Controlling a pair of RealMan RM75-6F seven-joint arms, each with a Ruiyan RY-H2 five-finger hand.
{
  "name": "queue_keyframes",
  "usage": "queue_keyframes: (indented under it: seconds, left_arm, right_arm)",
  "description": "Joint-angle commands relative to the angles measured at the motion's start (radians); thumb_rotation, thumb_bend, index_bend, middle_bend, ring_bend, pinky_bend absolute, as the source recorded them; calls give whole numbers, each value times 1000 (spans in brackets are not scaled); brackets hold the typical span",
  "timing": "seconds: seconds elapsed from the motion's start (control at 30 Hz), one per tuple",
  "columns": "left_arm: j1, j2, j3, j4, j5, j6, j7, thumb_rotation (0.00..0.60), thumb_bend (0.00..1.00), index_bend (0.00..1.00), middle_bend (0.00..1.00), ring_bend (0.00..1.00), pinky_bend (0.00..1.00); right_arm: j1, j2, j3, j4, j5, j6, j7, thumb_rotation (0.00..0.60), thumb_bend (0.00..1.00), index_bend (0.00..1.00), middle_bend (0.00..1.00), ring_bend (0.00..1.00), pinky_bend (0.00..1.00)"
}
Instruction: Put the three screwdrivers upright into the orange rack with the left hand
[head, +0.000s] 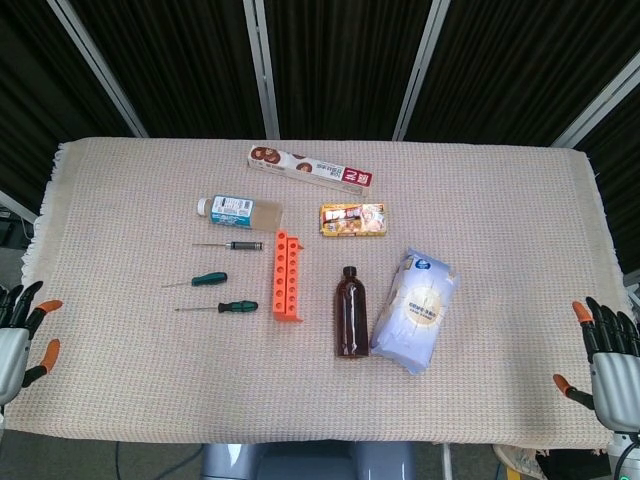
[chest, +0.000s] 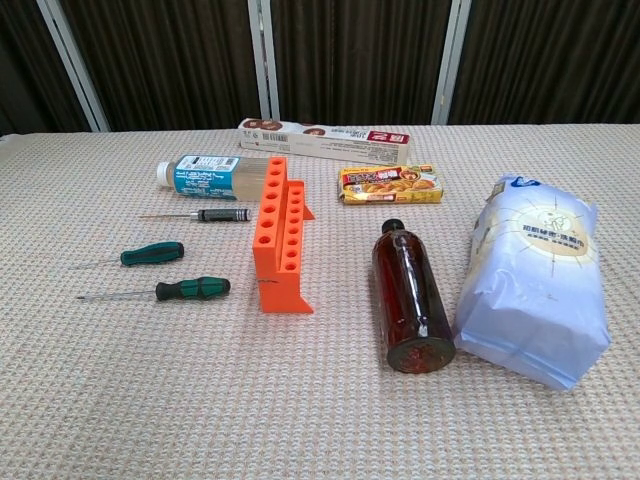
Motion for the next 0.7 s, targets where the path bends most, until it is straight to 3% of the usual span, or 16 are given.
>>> queue_keyframes:
  seconds: [0.03, 0.13, 0.27, 0.4, 0.5, 0.6, 0.7]
  left_arm:
    - [-25, -4, -11, -1, -9, -25, 41, 600, 350, 268, 43, 0, 0]
    - [-77, 15, -15, -15, -15, -105, 81, 600, 292, 283, 43, 0, 0]
    - [-150, 20, -40, -35, -28, -185, 156, 600, 294, 299, 50, 0, 0]
    - [-213, -1, -57, -45, -35, -244, 243, 600, 455, 343, 62, 1, 0]
    - [-251, -27, -68, -44, -45, -276, 298, 600, 470, 352, 60, 0, 0]
    - [-339, -82, -87, -36, -89, -373, 418, 600, 409, 351, 57, 0, 0]
    - [-383, -117, -97, -39, -129, -404, 504, 600, 309, 356, 54, 0, 0]
  right_arm:
    - [1, -1, 2, 3, 4, -2, 3, 600, 0, 0, 0, 0, 0]
    - [4, 3, 3, 3, 2, -3, 5, 600, 0, 0, 0, 0, 0]
    - [5, 4, 3, 5, -6, 2, 7, 600, 0, 0, 0, 0, 0]
    - [4, -1, 2, 11, -12, 6, 15, 600, 0, 0, 0, 0, 0]
    - [5, -4, 0, 16, -14, 6, 20, 600, 0, 0, 0, 0, 0]
    - [4, -3, -1, 20, -19, 9, 24, 600, 0, 0, 0, 0, 0]
    - [2, -2, 0, 23, -17, 14, 28, 600, 0, 0, 0, 0, 0]
